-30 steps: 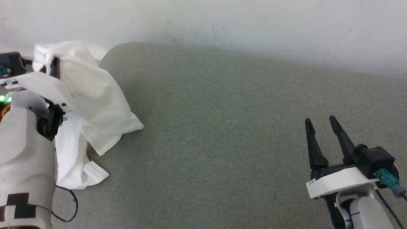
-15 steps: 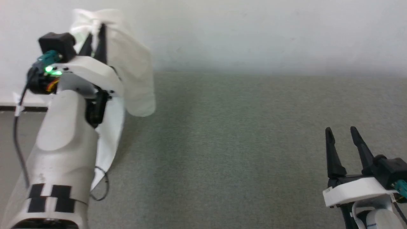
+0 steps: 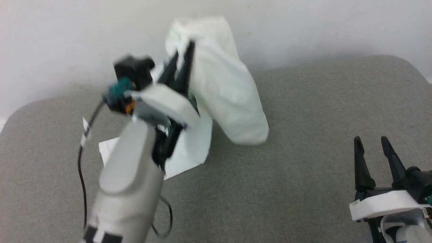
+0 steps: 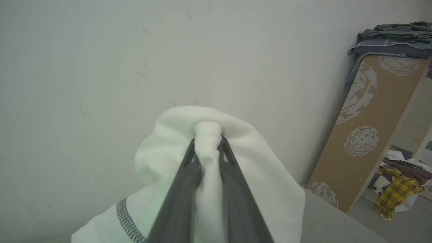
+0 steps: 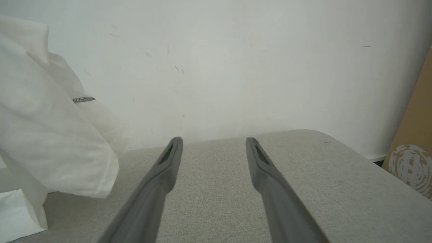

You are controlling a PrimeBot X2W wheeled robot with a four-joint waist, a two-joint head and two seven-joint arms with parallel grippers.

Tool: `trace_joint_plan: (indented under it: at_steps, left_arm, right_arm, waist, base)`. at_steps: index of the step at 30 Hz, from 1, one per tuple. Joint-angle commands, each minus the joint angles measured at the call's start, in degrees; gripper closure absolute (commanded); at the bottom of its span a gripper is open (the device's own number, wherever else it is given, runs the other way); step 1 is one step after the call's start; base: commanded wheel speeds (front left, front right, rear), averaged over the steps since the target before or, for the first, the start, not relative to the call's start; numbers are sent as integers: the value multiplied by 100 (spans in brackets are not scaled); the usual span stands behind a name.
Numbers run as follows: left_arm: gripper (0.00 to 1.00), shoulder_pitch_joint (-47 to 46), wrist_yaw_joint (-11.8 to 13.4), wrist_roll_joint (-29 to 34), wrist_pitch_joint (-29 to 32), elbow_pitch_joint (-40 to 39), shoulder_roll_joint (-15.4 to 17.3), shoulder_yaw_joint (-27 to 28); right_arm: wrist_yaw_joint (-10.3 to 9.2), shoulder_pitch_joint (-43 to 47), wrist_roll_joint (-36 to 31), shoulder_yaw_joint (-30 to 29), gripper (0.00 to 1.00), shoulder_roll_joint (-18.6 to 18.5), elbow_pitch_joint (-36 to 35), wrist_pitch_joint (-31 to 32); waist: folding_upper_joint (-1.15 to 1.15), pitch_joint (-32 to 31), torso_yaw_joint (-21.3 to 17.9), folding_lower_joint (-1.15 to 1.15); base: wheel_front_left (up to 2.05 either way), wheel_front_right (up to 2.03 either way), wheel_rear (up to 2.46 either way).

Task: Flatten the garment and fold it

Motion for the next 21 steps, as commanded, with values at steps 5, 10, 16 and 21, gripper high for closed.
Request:
trace_joint_plan:
  at_steps: [5,10,16,21]
  left_arm:
    - [100,1852,487,-368,296,-199,-21,-347]
    - [44,3028,892,-361,215,-326,-24,-500]
    - [0,3450,1016,-233,-145,-830,19,-603]
    - [0,3389,1063,-19,-553,-1380,198,-497]
  right_arm:
    - [-4,-1,98,160,0,12,74,-56]
    - [-4,-24,-36,450,0,12,82,-92]
    - [-4,2,-105,471,0,12,107,-100]
    - [-4,101,-125,466,0,12,55,-68]
  waist:
    - [-1,260,-143,0]
    - [-1,274,30,0]
    - [-1,177,288,0]
    - [-1,54,420,0]
  base:
    - [0,0,0]
    - [0,0,0]
    - [0,0,0]
    - [0,0,0]
